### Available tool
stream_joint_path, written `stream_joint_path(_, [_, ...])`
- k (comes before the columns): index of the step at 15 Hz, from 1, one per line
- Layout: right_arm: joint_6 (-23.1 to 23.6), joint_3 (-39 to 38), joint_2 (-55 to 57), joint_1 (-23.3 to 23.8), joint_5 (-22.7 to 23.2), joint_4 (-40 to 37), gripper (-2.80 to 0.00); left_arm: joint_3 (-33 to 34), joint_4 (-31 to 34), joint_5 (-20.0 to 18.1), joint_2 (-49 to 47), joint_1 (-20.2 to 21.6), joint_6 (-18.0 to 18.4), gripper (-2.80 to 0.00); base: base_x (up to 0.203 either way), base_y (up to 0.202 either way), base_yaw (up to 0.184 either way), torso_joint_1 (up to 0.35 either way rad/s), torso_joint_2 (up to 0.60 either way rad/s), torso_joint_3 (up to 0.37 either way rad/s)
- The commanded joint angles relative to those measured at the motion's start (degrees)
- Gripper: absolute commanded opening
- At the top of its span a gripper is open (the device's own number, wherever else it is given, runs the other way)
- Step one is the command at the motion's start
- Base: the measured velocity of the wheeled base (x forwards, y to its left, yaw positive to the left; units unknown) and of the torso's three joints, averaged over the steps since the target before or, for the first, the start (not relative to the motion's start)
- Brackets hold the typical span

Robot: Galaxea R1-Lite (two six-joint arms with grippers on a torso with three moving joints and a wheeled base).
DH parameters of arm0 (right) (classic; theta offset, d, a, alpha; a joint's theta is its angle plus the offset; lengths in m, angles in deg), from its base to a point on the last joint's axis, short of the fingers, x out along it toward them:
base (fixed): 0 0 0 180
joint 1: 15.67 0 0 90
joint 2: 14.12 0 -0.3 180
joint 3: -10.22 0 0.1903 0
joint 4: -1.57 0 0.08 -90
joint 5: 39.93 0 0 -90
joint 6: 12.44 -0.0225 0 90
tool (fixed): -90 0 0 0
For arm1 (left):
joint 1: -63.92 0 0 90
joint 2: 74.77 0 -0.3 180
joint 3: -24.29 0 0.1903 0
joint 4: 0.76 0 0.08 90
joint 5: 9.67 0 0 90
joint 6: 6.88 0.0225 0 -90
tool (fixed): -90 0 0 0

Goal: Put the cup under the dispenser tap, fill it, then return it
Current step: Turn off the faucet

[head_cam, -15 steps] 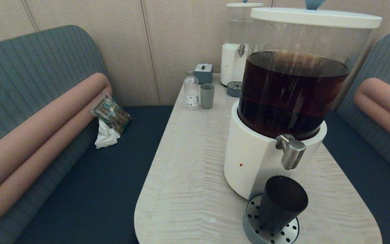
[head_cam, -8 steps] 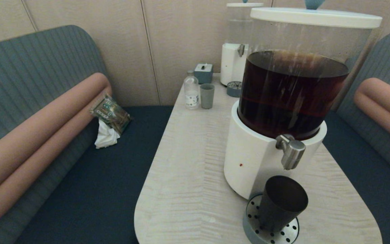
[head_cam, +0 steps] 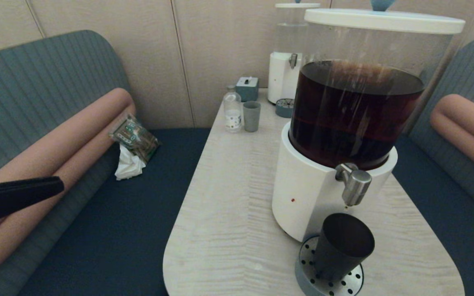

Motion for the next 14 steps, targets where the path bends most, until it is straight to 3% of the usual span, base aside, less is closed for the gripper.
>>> stream_joint_path(1, [0.0, -0.4, -0.4, 0.0, -0.1, 0.0, -2.80, -1.5, -1.4, -0.4, -5.0, -0.4, -3.8, -2.80, 0.000, 0.000, 0.000, 0.000, 0.00, 0.000])
stream_joint_path(3, [0.0, -0.4, -0.4, 0.0, -0.1, 0.0, -2.80, -1.3, -5.8, -0.9, -7.0, -1.0, -5.0, -2.80, 0.000, 0.000, 0.000, 0.000, 0.00, 0.000])
stream_joint_path(9, [0.0, -0.4, -0.4, 0.0, -0.1, 0.0, -2.80, -1.6, -6.7, -1.5, -16.7, -12.4, -3.4, -2.80, 0.000, 0.000, 0.000, 0.000, 0.00, 0.000])
stream_joint_path(14, [0.0, -0.4, -0.4, 0.0, 0.0, 0.0, -2.80, -3.5, -15.1, -4.0, -25.2, -16.0, 2.5, -2.80, 0.000, 0.000, 0.000, 0.000, 0.00, 0.000])
